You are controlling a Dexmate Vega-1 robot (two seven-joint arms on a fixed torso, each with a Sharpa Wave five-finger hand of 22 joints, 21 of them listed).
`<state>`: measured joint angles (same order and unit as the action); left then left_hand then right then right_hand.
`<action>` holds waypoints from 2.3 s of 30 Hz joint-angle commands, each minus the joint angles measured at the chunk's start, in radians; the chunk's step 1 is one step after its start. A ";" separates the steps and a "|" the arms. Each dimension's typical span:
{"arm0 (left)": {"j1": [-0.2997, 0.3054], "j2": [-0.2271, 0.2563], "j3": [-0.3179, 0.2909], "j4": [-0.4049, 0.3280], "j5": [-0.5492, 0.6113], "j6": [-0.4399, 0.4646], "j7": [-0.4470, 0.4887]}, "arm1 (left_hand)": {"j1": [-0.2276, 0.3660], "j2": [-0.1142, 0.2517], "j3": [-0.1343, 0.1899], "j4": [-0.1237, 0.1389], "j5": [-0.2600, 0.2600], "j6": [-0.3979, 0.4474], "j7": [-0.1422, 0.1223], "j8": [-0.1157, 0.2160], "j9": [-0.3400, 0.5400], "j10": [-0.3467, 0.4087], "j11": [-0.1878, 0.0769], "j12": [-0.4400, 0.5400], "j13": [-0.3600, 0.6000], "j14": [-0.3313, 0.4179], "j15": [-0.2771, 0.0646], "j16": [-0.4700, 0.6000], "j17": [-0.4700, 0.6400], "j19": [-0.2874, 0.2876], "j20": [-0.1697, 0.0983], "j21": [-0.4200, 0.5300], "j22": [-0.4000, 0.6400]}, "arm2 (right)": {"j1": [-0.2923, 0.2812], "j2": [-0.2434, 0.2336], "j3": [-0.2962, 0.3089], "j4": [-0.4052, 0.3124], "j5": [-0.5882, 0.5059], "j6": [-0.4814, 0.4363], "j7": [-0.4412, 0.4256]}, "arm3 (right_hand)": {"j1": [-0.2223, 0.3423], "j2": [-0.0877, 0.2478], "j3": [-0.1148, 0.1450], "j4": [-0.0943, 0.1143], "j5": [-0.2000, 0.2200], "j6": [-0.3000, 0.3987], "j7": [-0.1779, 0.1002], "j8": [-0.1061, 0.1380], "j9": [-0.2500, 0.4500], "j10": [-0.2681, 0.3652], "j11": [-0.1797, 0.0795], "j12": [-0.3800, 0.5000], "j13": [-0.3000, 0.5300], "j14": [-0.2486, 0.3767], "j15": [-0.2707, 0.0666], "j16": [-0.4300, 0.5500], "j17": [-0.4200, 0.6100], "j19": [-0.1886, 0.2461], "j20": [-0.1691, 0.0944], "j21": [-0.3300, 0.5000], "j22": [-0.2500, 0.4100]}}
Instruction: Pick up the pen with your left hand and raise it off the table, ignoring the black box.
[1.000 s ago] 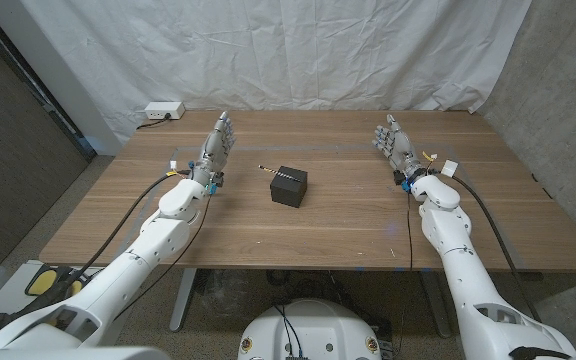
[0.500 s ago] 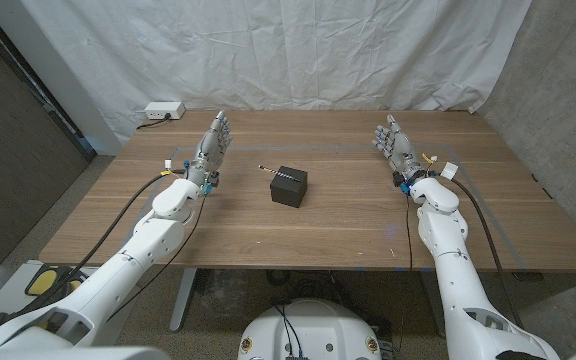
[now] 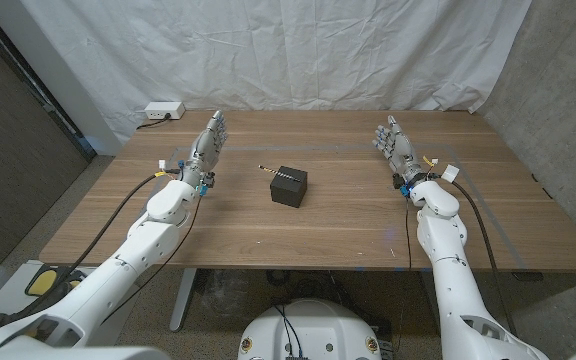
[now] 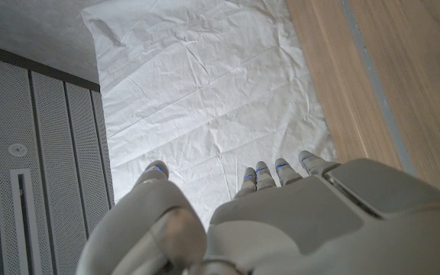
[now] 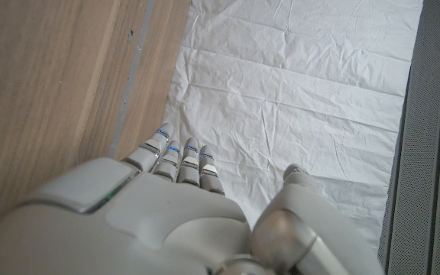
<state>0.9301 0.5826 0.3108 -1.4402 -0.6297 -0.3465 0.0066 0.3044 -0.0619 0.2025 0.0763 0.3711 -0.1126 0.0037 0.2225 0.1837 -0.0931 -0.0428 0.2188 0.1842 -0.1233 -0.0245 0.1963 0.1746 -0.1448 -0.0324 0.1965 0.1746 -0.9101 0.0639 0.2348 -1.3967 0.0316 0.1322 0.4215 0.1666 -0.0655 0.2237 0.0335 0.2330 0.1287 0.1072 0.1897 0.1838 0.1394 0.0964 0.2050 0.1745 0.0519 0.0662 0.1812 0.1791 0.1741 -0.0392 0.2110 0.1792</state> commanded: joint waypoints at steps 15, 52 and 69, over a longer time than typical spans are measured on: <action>0.009 -0.008 -0.009 0.027 0.052 -0.105 -0.001 | 0.043 -0.009 -0.003 -0.026 0.015 0.058 -0.005 0.015 0.003 0.035 -0.006 0.010 0.003 0.031 0.000 0.004 0.004 0.007 -0.050 0.003 0.004 | -0.021 0.013 0.009 -0.040 -0.005 -0.013 0.003 | 0.002 0.009 -0.001 -0.007 0.006 0.006 -0.008 0.008 0.005 0.004 0.004 0.000 0.006 0.000 0.005 0.004 0.004 0.007 -0.007 -0.002 0.006; 0.101 0.064 -0.055 -0.057 0.200 -0.167 0.101 | 0.237 -0.027 0.016 -0.140 0.041 0.166 -0.012 0.029 0.006 0.034 0.012 -0.007 0.006 0.042 0.021 -0.007 0.006 -0.039 -0.029 -0.007 0.002 | -0.018 0.026 -0.009 -0.044 -0.011 -0.007 -0.007 | 0.007 0.015 -0.003 -0.013 0.006 0.026 -0.011 0.013 0.005 0.018 0.001 0.005 0.007 0.008 0.002 0.007 0.004 0.006 -0.004 -0.005 0.006; 0.121 0.112 -0.065 -0.138 0.296 -0.075 0.185 | 0.521 0.015 0.074 -0.244 0.037 0.179 -0.079 0.014 0.015 -0.073 0.023 -0.031 0.008 -0.027 0.026 -0.019 0.005 -0.032 0.032 -0.001 0.003 | 0.005 0.025 -0.005 -0.009 -0.007 0.001 -0.008 | 0.012 0.018 -0.003 -0.016 0.006 0.030 -0.013 0.013 0.005 0.022 0.001 0.005 0.007 0.011 0.005 0.007 0.004 0.006 -0.003 -0.005 0.006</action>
<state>1.0391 0.6698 0.2524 -1.5375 -0.3827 -0.4647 0.1495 0.7995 -0.0522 0.2708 -0.1597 0.4102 0.0607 -0.0575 0.2361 0.1934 -0.1469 -0.0237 0.1906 0.1887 -0.1345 -0.0047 0.1795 0.1766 -0.1719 -0.0119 0.1885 0.1745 -0.9190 0.0893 0.2280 -1.4283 0.0233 0.1287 0.4146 0.1771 -0.0548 0.2195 0.0208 0.2326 0.1519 0.0947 0.1974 0.1836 0.1520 0.0948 0.2050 0.1792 0.0518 0.0662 0.1810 0.1789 0.1741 -0.0392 0.2070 0.1839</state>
